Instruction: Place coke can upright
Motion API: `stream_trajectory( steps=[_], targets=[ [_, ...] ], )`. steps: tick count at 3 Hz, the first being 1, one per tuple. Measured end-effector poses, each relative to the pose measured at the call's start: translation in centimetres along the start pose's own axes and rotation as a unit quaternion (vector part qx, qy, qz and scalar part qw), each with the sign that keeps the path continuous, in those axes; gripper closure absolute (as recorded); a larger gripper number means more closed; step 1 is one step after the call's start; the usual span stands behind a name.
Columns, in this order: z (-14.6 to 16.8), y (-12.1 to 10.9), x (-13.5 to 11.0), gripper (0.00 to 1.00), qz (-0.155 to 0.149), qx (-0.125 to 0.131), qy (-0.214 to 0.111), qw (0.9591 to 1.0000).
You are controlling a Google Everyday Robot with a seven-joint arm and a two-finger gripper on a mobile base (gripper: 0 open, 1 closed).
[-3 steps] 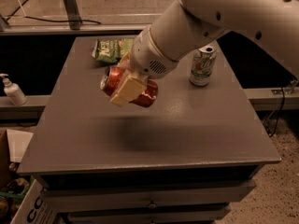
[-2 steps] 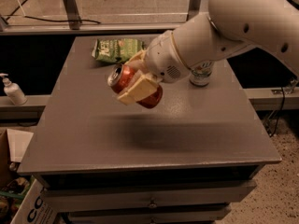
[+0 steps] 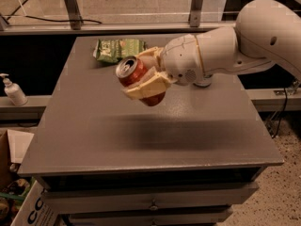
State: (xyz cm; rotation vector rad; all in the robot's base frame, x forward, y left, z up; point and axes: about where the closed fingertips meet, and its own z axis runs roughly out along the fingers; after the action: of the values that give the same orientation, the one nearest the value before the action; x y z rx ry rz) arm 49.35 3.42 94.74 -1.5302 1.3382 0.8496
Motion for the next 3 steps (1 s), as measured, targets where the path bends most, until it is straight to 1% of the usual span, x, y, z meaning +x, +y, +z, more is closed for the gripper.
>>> stream_trajectory(
  steps=[1,2,3],
  targets=[
    [0.01,0.00,0.00,1.00,0.000,0.000,0.000,1.0000],
    [0.21,0.15,0.09,1.00,0.001,0.001,-0.053,0.9986],
    [0.12,0.41,0.77,1.00,0.001,0.006,-0.134,0.9909]
  ],
)
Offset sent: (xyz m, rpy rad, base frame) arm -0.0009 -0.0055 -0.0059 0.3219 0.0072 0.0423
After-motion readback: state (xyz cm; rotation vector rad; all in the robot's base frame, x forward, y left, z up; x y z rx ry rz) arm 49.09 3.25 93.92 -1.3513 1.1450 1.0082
